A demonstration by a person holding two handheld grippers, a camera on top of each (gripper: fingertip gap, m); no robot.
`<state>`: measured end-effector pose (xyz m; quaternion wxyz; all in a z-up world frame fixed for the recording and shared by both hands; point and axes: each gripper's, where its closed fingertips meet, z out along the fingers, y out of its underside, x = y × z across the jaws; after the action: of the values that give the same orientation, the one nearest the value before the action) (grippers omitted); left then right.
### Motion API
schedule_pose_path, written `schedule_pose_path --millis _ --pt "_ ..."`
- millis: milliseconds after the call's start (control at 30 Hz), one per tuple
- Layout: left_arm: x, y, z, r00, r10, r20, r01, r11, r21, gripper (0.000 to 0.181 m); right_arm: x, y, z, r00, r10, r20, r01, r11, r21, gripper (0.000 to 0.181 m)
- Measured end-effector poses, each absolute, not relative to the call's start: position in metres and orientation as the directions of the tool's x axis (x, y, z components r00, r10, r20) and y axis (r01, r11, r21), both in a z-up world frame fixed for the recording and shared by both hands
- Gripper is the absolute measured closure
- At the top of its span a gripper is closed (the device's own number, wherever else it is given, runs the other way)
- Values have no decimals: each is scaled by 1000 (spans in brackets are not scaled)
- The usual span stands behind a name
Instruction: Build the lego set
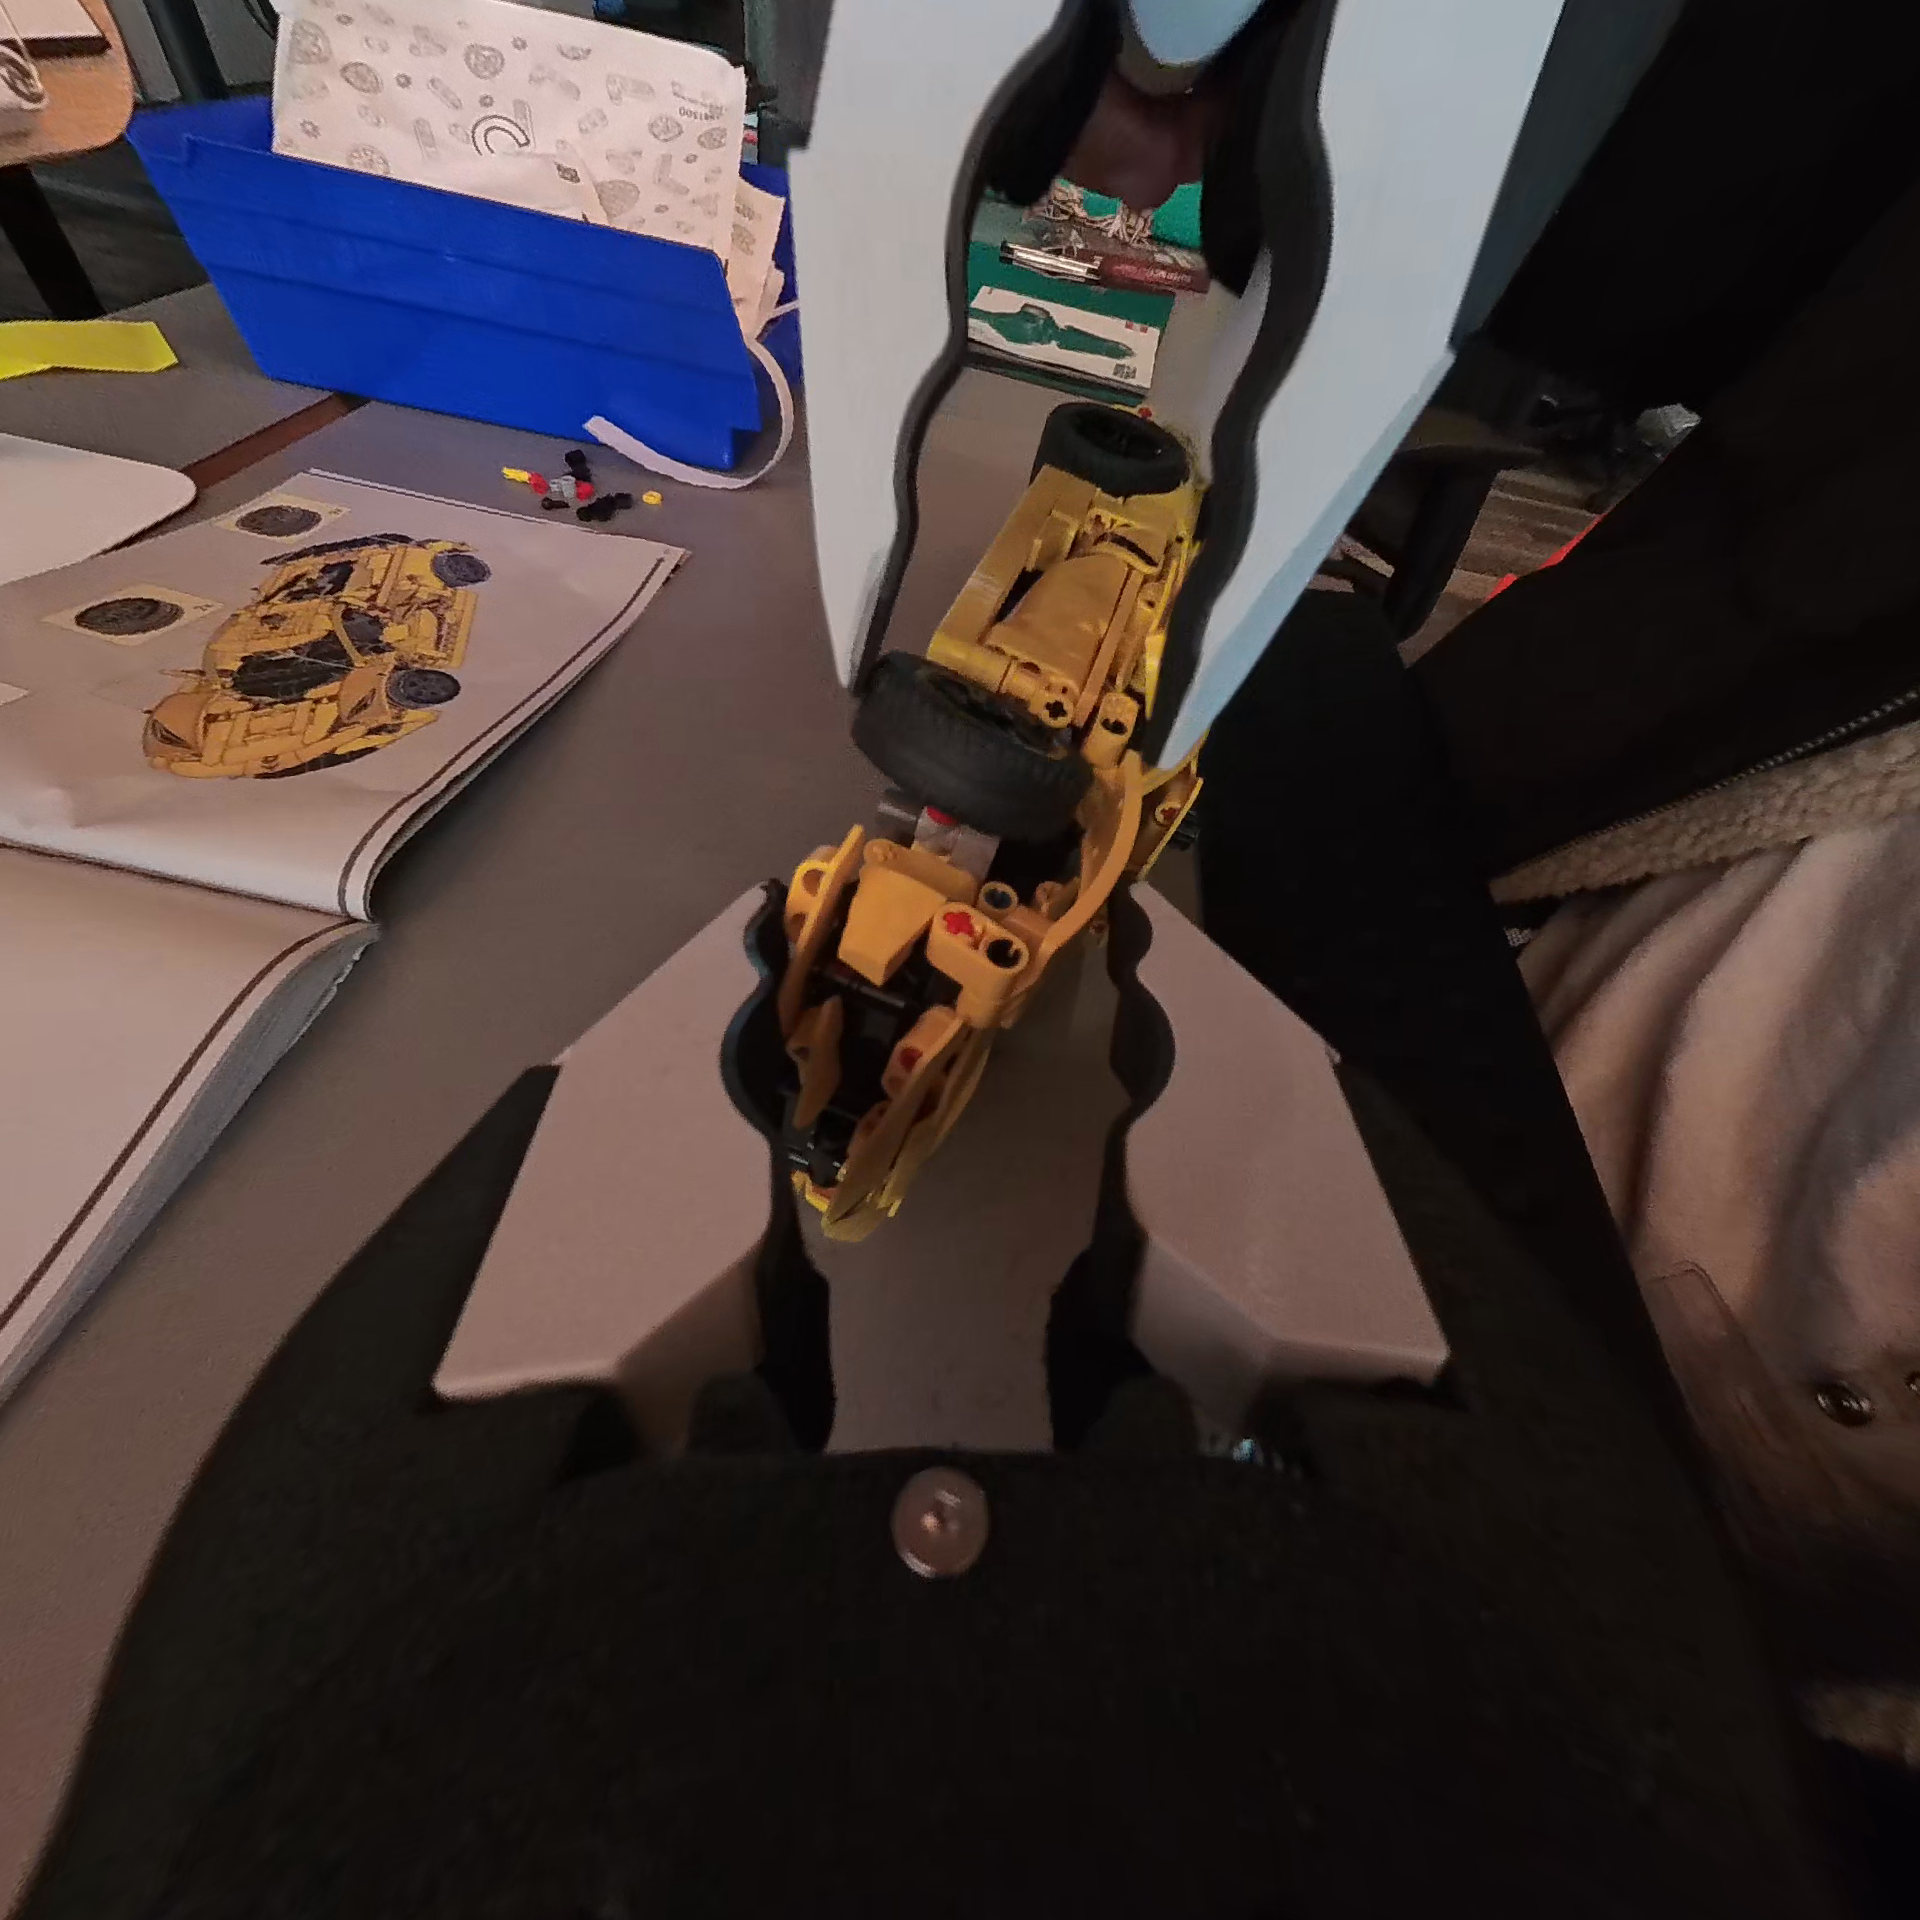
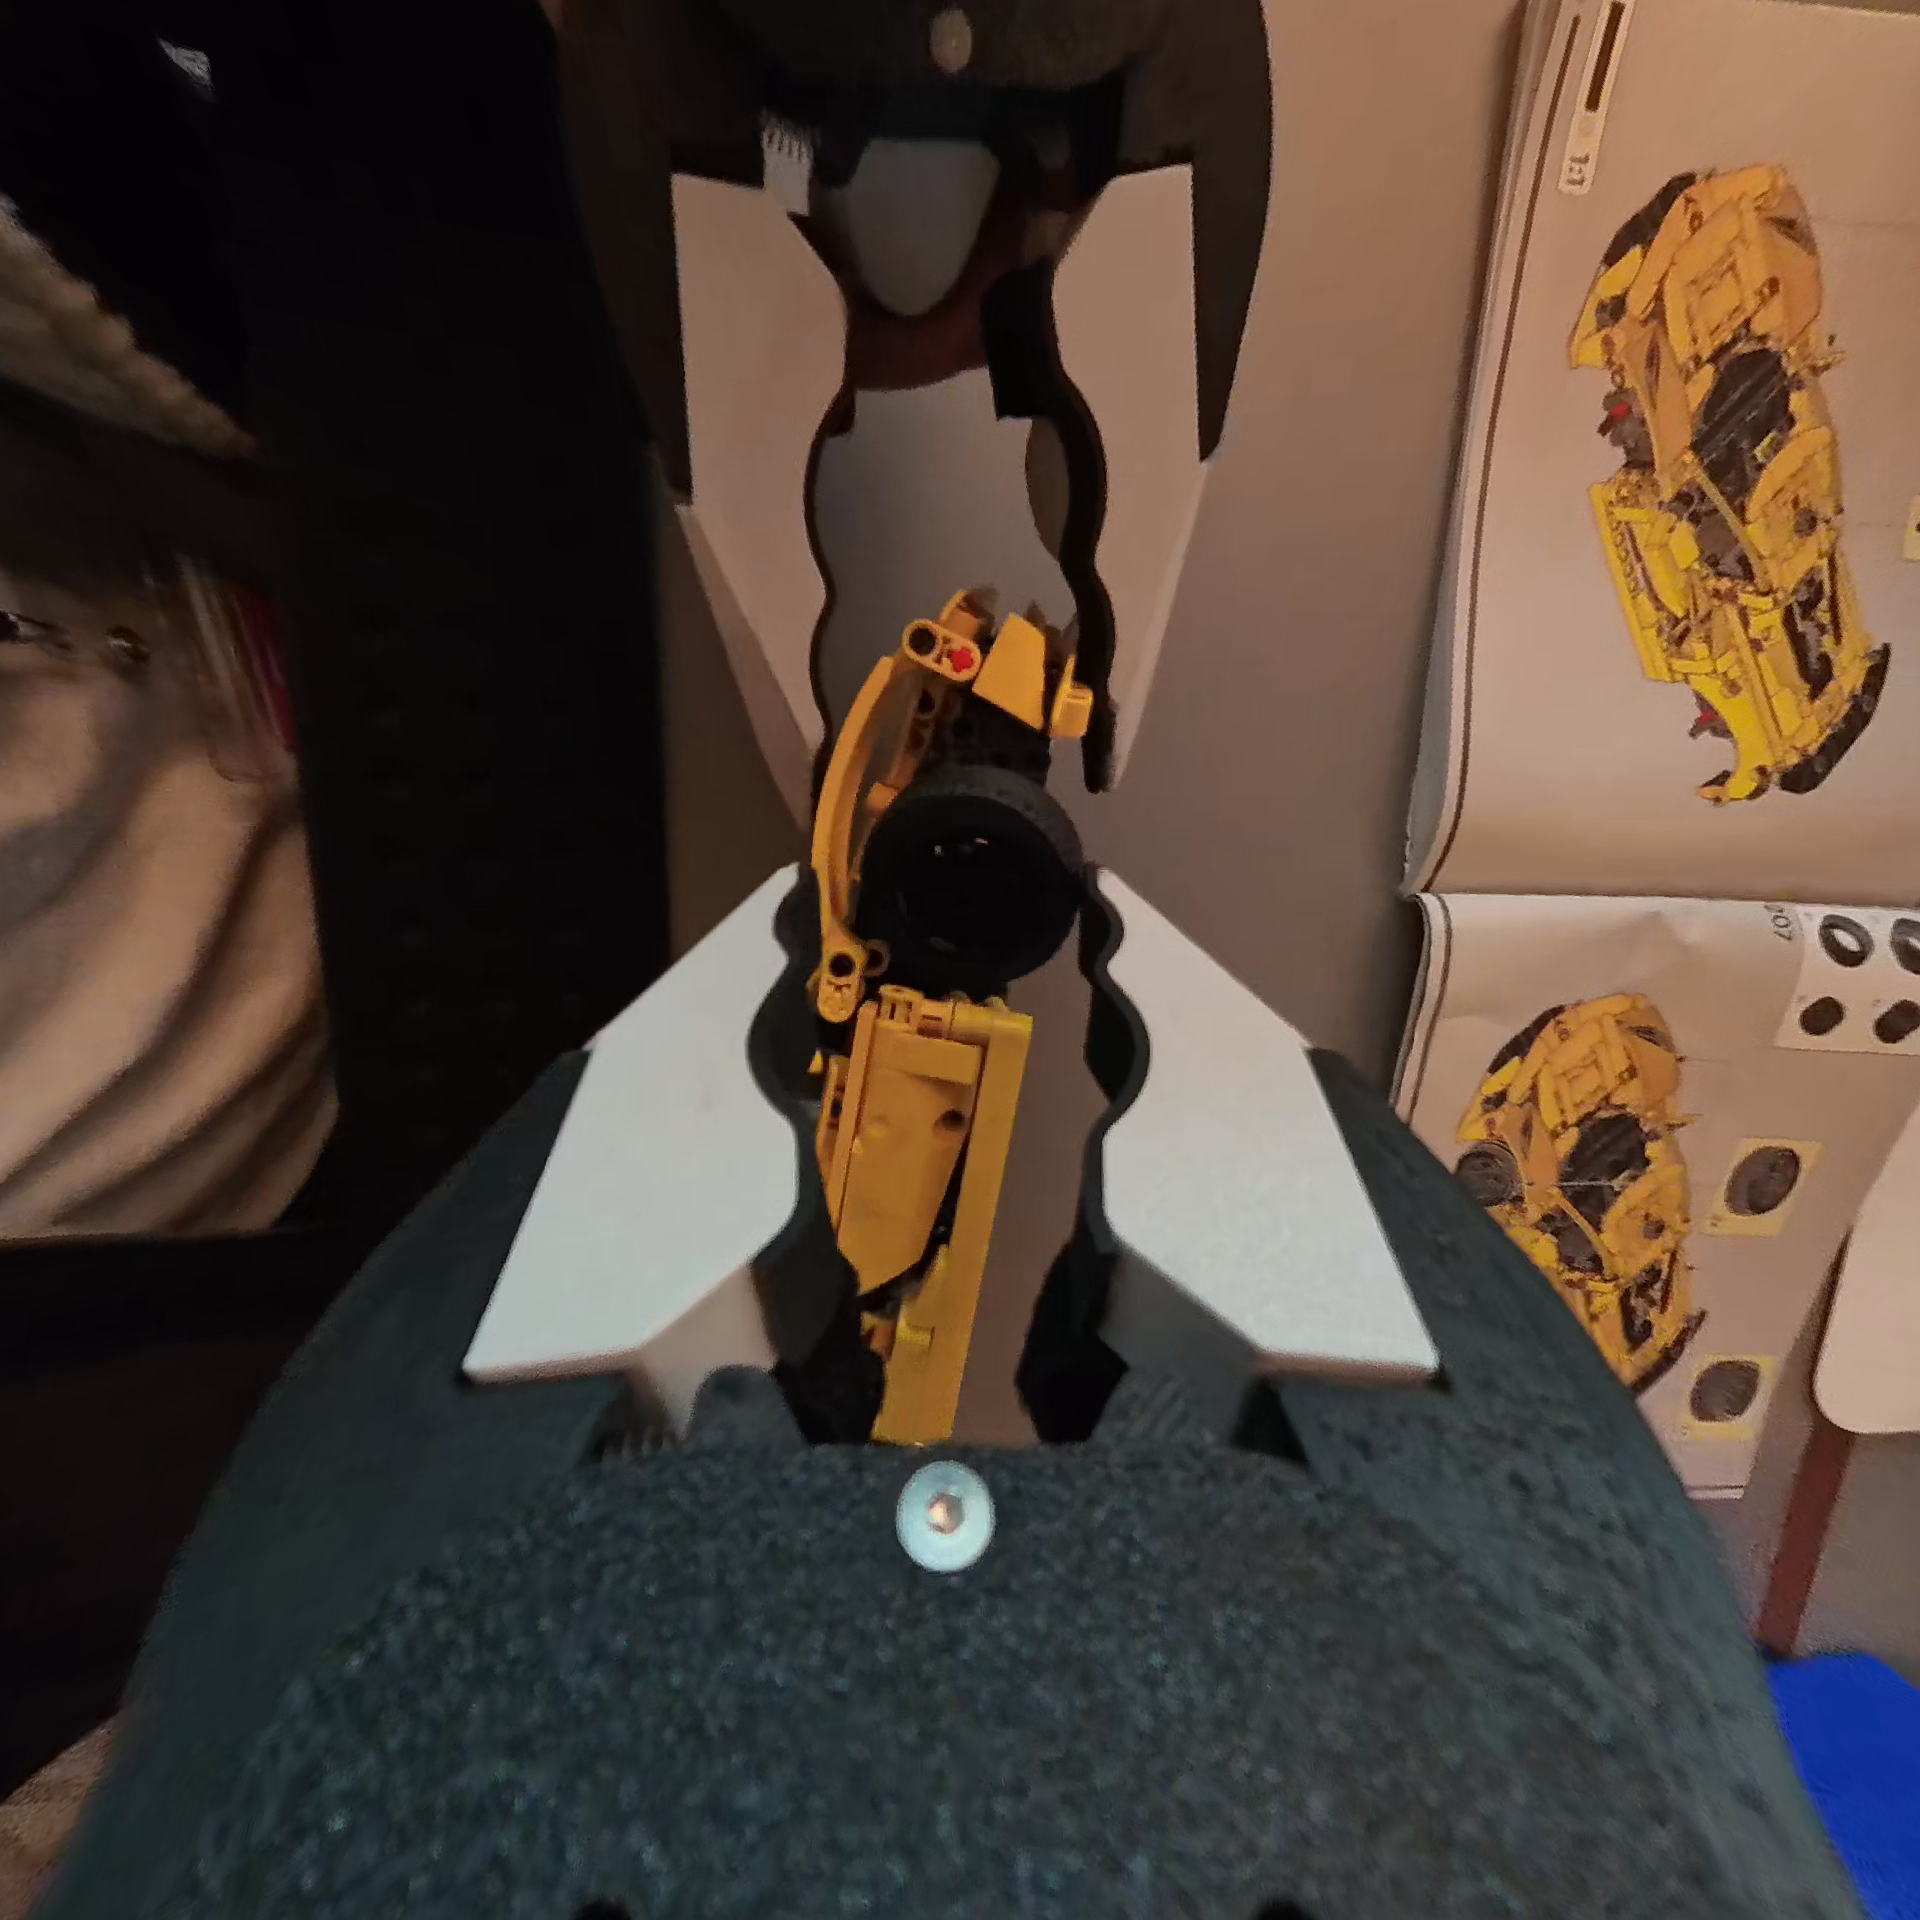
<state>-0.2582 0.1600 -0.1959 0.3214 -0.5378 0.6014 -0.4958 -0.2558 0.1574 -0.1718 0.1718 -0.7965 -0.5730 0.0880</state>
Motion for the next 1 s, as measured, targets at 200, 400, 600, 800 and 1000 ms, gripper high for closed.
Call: schedule_pose_path --millis 200,400,600,800,1000 --pt "-258 161 -196 -215 -966 144 -325 -68 -943 119 -253 163 -181 299 948 108 906 -246 -344 137" --pt "-258 160 -196 -217 -966 142 -322 -67 -944 119 -254 164 -181 275 947 166 938 -226 -263 137" --pt "-258 160 -196 -216 -966 144 -326 -68 -943 119 -255 164 -181 291 950 115 943 -265 -200 137" --pt "-258 160 -196 -215 -966 146 -326 -70 -943 119 -253 162 -176 329 942 62 919 -305 -250 122" --pt "-258 161 -195 -213 -966 147 -329 -71 -942 119 -254 167 -176 261 948 183 946 -213 -244 140"
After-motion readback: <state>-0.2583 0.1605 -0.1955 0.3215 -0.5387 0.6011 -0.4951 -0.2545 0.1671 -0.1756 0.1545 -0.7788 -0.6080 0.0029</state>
